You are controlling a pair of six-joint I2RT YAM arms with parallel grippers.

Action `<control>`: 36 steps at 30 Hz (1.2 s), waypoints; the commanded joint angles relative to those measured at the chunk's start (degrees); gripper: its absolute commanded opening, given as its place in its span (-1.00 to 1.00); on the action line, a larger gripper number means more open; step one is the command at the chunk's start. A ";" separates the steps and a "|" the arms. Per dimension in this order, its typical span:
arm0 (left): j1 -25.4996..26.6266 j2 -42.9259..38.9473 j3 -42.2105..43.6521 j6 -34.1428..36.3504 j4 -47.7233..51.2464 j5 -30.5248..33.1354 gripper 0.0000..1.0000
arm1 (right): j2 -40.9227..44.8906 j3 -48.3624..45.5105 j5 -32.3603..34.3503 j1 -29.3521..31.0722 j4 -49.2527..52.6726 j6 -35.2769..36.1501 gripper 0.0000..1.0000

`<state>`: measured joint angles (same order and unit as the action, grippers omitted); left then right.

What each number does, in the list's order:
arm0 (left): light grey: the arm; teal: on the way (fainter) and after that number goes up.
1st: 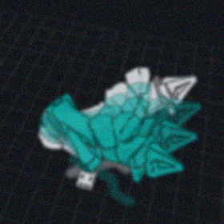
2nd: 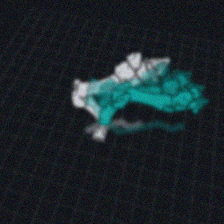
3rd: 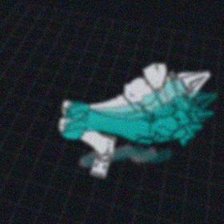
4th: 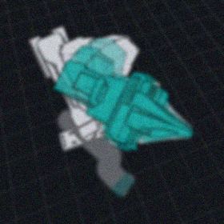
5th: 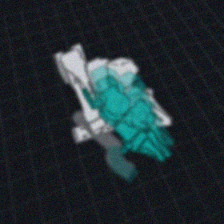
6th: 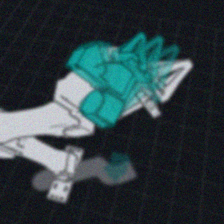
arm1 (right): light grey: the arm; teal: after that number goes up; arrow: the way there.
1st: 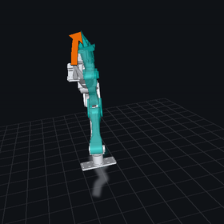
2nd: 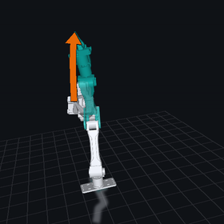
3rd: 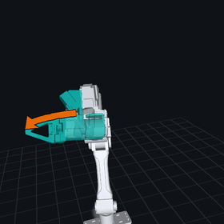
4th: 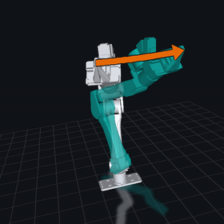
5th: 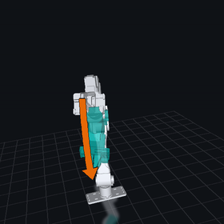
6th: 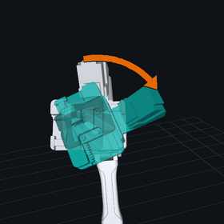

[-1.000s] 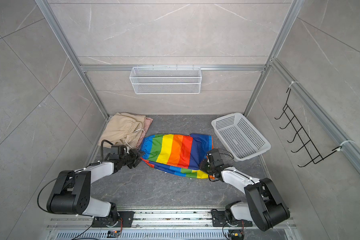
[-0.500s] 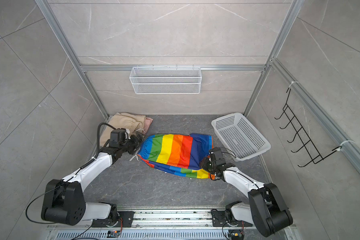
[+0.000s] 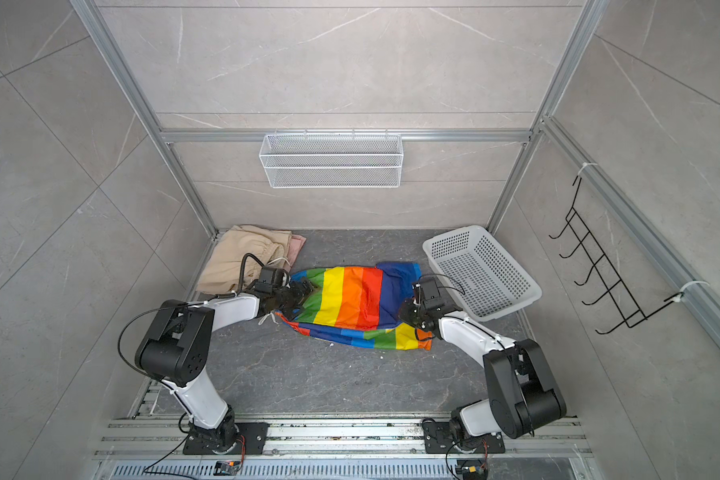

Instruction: Fold and stack the shorts

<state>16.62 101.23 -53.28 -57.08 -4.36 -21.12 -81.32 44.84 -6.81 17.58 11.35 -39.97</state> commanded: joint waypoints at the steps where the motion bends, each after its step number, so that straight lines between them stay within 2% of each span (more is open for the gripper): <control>1: -1.48 0.52 -0.95 1.00 0.16 2.31 0.99 | 7.42 2.67 1.91 -0.13 9.29 4.07 -1.00; 6: -2.41 1.57 -1.05 1.71 0.77 2.67 0.99 | 14.82 -3.59 3.55 -0.14 17.14 6.47 -1.00; 9: -2.62 2.16 -0.93 1.64 0.75 2.76 0.99 | 18.03 -11.03 1.66 -0.12 15.80 4.13 -1.00; 12: -2.59 2.74 -1.05 1.62 0.57 2.67 0.99 | 17.69 -16.59 0.72 -0.10 12.67 2.22 -0.86; 15: -2.60 3.33 -1.13 1.71 0.39 2.41 0.99 | 16.58 -16.85 0.88 -0.16 12.81 2.03 -0.76; 18: -2.64 3.63 -0.98 1.72 0.52 2.23 0.99 | 17.41 -15.54 1.53 -0.14 14.55 1.54 -0.39; 21: -2.73 2.98 -0.63 2.10 1.32 3.04 0.98 | 17.75 -13.91 2.66 -0.11 16.32 1.94 -0.11; 29: -3.96 -0.67 0.64 2.55 1.75 3.45 0.99 | 17.25 -6.63 6.89 -0.16 22.30 5.76 0.91; 30: -3.93 -1.66 0.17 3.00 2.18 2.93 0.99 | 17.40 -5.79 7.43 -0.10 23.03 6.17 0.99; 33: -3.73 -5.82 -2.26 5.96 6.06 2.91 0.99 | 17.56 -4.46 8.13 -0.17 23.39 6.76 0.99; 36: -3.80 -10.22 -6.27 11.29 14.65 5.83 0.99 | 14.24 -3.52 7.87 -0.10 22.20 7.51 0.99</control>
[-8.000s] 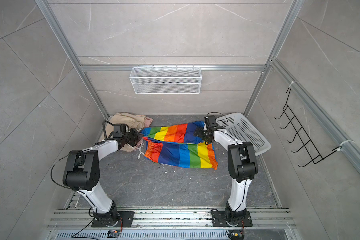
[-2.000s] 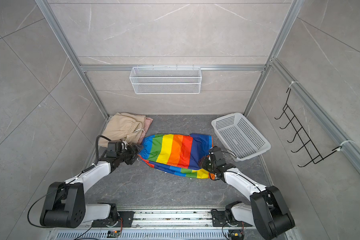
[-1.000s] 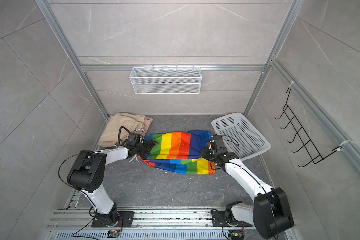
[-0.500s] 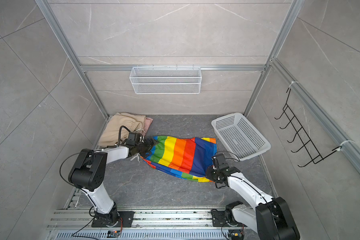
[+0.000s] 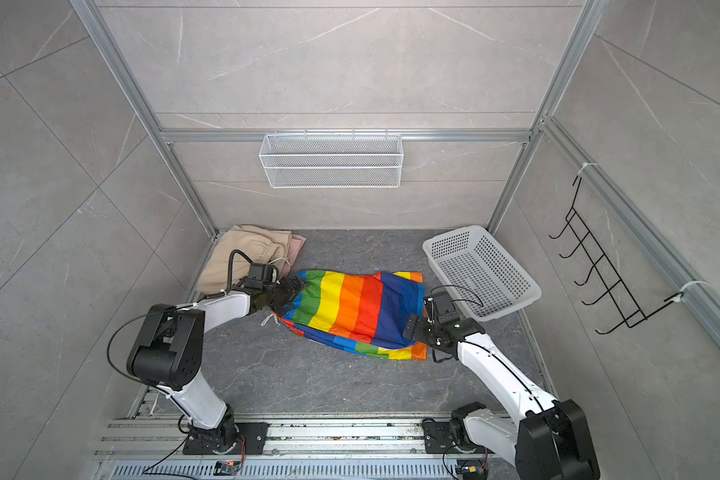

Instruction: Fold and stack the shorts

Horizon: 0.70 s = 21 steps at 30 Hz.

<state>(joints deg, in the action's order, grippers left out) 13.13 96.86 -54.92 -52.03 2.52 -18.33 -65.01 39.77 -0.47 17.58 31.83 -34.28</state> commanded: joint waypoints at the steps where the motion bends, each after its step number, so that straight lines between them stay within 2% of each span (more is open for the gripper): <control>1: -0.30 -7.27 -5.91 8.32 10.88 4.78 0.98 | -3.90 1.92 1.23 -0.11 0.91 2.09 0.99; 5: -2.61 -11.33 -5.77 11.65 18.03 9.63 0.99 | -10.84 3.12 -1.15 -0.13 -3.93 2.59 0.99; 9: -9.15 -12.81 -0.12 9.52 17.67 5.17 0.98 | -17.85 5.92 -2.85 -0.15 -6.77 3.41 0.99; 11: -10.73 -13.19 2.38 9.16 16.10 4.20 0.98 | -20.49 7.18 -3.46 -0.14 -7.65 3.86 0.99; 15: -10.75 -10.61 3.84 9.79 14.10 1.69 0.95 | -24.80 9.42 -5.11 -0.13 -9.09 4.50 0.99; 21: -9.36 -3.91 2.60 9.74 12.47 -1.26 0.88 | -26.72 10.68 -5.36 -0.19 -9.42 5.36 0.99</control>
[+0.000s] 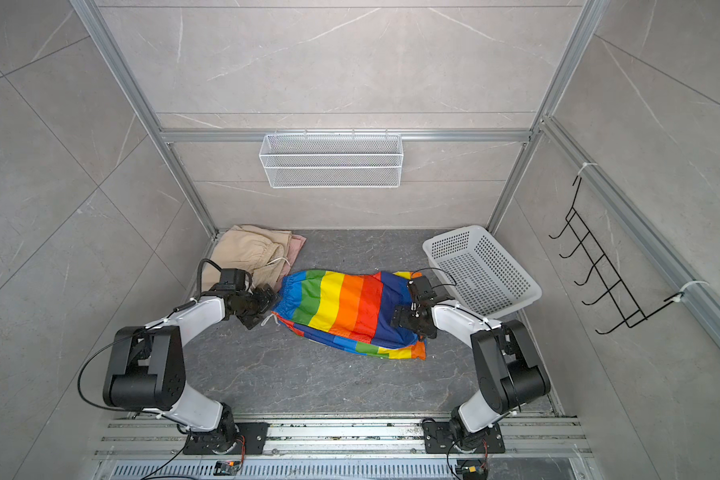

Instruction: Fold and stack the shorts

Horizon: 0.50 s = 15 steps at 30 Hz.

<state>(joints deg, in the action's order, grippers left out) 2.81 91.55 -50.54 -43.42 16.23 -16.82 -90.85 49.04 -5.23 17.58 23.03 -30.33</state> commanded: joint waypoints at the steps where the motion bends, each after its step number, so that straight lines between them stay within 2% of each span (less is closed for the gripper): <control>1: 1.50 1.75 -1.90 1.51 -1.15 -2.49 0.87 | -1.07 1.42 -0.57 -0.18 -0.66 1.50 0.99; 9: 5.30 6.62 -3.77 2.26 0.36 -2.65 0.81 | -3.17 0.55 -1.45 -0.70 -2.59 1.66 0.99; 15: 7.12 3.96 -3.68 4.08 2.67 -0.16 0.79 | -3.28 0.19 -1.53 -2.06 -2.45 2.80 0.99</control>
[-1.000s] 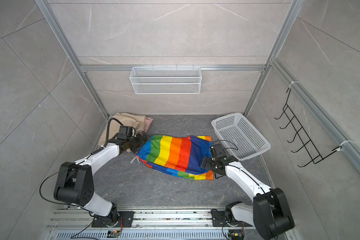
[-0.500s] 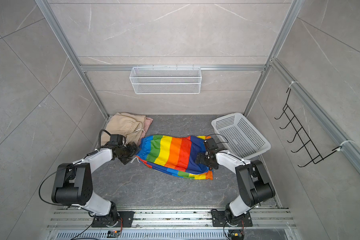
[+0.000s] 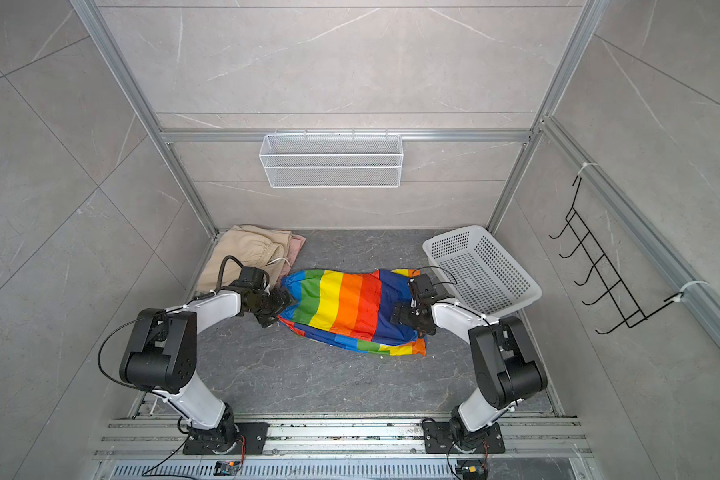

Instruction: Fold and stack the shorts

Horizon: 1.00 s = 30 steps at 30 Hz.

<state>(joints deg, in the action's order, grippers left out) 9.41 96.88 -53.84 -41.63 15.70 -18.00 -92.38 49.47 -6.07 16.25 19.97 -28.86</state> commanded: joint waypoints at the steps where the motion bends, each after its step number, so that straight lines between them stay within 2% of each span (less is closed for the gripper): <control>1: 0.51 -1.60 -0.55 2.54 3.25 1.05 0.79 | -1.84 -0.23 -0.70 -1.03 0.70 1.59 0.99; 4: 1.20 -0.71 -2.07 2.87 3.59 -0.19 0.77 | -1.94 -0.19 -1.03 -2.69 0.98 2.14 0.99; 12: 6.86 2.16 -8.47 4.14 7.48 2.31 0.75 | -3.09 1.30 -3.40 -6.93 1.60 2.49 0.99; 26: 8.81 9.15 -11.63 7.65 10.75 5.76 0.73 | -4.87 2.56 -4.70 -7.33 0.70 2.15 0.99; 28: 9.76 9.72 -11.54 8.24 10.81 6.12 0.57 | -5.20 2.70 -4.96 -7.34 0.38 2.06 0.99; 30: 10.82 10.55 -11.47 8.90 10.45 5.98 0.18 | -5.70 2.72 -5.09 -7.36 0.12 1.84 0.99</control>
<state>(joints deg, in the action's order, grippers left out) 18.50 105.19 -65.01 -34.92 24.05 -12.21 -95.44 52.51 -9.74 8.97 18.98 -27.16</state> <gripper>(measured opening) 0.653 0.995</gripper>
